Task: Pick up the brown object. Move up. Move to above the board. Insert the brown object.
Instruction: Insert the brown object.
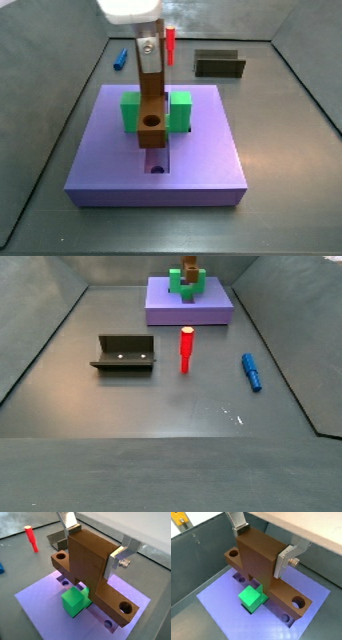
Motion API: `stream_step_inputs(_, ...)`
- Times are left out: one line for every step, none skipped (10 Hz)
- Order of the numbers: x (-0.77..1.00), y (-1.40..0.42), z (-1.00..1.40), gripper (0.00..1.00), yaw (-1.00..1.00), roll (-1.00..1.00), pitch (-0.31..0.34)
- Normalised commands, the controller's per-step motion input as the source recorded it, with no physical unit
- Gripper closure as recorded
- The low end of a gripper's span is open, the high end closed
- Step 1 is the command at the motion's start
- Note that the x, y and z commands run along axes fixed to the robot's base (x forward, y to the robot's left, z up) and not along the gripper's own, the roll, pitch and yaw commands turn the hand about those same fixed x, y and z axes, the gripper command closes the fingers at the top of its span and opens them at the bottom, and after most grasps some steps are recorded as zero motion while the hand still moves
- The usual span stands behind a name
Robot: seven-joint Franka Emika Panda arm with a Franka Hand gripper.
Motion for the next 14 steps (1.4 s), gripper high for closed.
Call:
stream_step_inputs(-0.11,0.00,-0.06,1.00,0.13,0.01,-0.023)
stream_step_inputs(0.00,-0.02,-0.04,1.00,0.14,0.02,0.000)
stream_step_inputs(0.17,-0.05,-0.06,1.00,0.13,0.00,0.000)
stream_step_inputs(0.17,-0.01,-0.05,1.00,0.11,0.00,0.000)
stream_step_inputs(0.23,-0.02,-0.03,1.00,0.06,0.00,0.000)
stream_step_inputs(0.20,0.00,-0.02,1.00,0.00,0.03,0.000)
stream_step_inputs(0.00,0.09,-0.16,1.00,0.00,0.08,0.000)
stream_step_inputs(-0.07,0.10,-0.21,1.00,0.00,0.09,-0.016)
stream_step_inputs(0.00,0.00,-0.19,1.00,0.00,0.05,-0.017)
stream_step_inputs(0.09,0.00,-0.21,1.00,0.00,0.01,-0.029)
stream_step_inputs(0.19,0.00,-0.23,1.00,0.00,0.00,-0.027)
stream_step_inputs(0.19,-0.02,-0.26,1.00,0.00,0.04,-0.007)
stream_step_inputs(0.10,-0.01,-0.24,1.00,0.00,0.07,0.000)
stream_step_inputs(0.00,-0.01,-0.19,1.00,0.00,0.09,0.000)
